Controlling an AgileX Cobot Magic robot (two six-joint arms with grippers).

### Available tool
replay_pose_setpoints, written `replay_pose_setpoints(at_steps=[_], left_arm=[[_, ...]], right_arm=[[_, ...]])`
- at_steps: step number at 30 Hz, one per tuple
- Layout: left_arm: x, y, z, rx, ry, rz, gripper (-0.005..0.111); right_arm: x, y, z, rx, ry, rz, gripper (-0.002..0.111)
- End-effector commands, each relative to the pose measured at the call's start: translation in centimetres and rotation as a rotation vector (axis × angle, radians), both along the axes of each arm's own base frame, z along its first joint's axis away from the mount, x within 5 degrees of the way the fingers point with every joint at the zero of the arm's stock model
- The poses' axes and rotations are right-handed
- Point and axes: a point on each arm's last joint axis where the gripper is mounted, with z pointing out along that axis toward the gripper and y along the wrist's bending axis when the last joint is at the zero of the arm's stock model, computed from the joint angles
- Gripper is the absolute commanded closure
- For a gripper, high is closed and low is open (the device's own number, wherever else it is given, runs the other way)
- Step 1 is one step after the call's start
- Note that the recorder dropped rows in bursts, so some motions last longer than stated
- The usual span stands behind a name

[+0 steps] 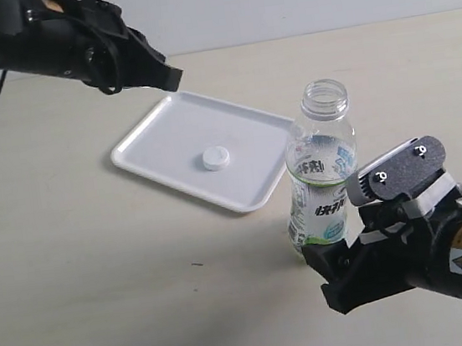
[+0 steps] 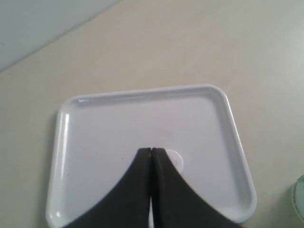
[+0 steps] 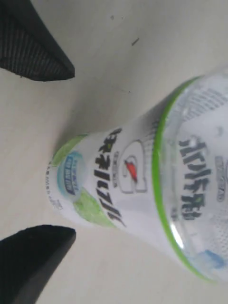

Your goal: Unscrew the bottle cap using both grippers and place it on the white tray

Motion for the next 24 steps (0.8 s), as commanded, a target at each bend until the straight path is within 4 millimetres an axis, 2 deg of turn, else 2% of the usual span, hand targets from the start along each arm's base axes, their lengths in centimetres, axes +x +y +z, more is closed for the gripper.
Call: replay_pose_setpoints(at_steps=[1, 6, 7, 14, 19, 24], left_arm=[[-2.3, 2.2, 1.3, -0.077, -0.118, 0.084, 0.107], [-5.8, 4.8, 1.6, -0.126, -0.177, 0.139, 0.107], [-6.5, 5.3, 1.5, -0.129, -0.183, 0.145, 0.107], [-11.6, 8.8, 2.4, -0.211, -0.289, 0.185, 0.107], [-15.1, 10.8, 3.4, -0.281, -0.352, 0.182, 0.107], [-18.2, 12.6, 3.4, -0.34, -0.424, 0.176, 0.107]], right_arm=[[-1.6, -0.9, 0.9, 0.018, 0.024, 0.006, 0.03], [-3.2, -2.0, 2.0, 0.066, -0.023, 0.013, 0.03], [-3.2, -2.1, 1.7, 0.058, -0.015, 0.012, 0.03], [-3.1, -2.0, 1.5, 0.051, -0.007, 0.005, 0.038], [-2.9, -2.0, 1.7, 0.06, -0.03, 0.002, 0.038], [-2.8, -1.9, 1.9, 0.054, -0.07, 0.016, 0.038]])
